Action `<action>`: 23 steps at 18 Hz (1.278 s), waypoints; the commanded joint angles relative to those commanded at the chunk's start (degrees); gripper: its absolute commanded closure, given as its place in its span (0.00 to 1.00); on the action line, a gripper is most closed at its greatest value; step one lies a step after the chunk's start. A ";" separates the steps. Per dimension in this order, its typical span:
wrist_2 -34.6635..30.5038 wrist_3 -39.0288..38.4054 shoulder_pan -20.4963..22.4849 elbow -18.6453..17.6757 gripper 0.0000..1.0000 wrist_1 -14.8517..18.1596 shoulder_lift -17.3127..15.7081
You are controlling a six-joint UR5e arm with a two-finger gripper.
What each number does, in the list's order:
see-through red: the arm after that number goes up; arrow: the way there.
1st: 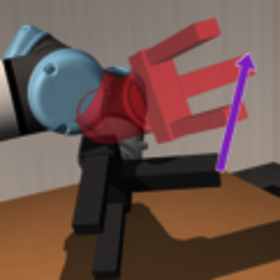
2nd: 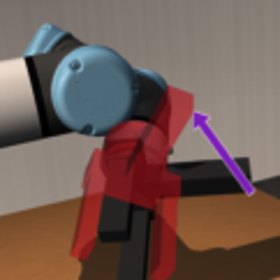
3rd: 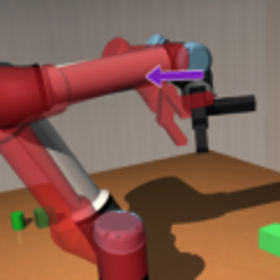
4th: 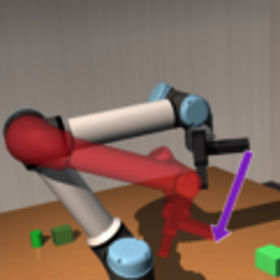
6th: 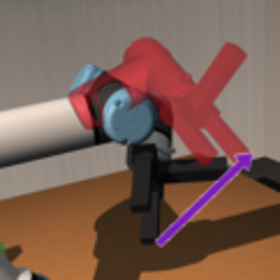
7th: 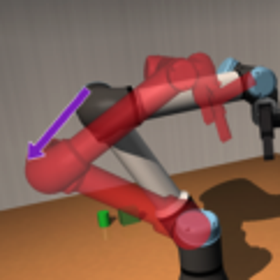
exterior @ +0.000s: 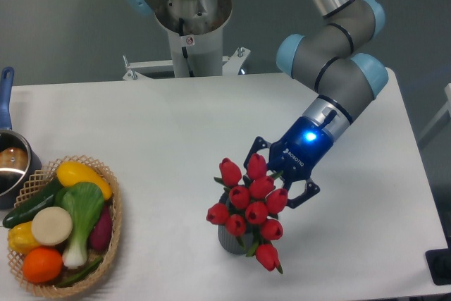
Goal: Insert the flowers into the vase
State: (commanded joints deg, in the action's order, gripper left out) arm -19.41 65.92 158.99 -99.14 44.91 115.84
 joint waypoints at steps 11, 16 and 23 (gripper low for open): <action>-3.62 0.00 7.90 -2.38 0.00 0.09 -3.60; -6.24 0.00 14.15 -0.45 0.00 0.09 -4.57; -38.47 0.09 14.33 7.19 0.00 0.35 -4.66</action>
State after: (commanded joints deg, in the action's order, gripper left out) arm -57.87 66.00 173.32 -91.94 45.26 111.18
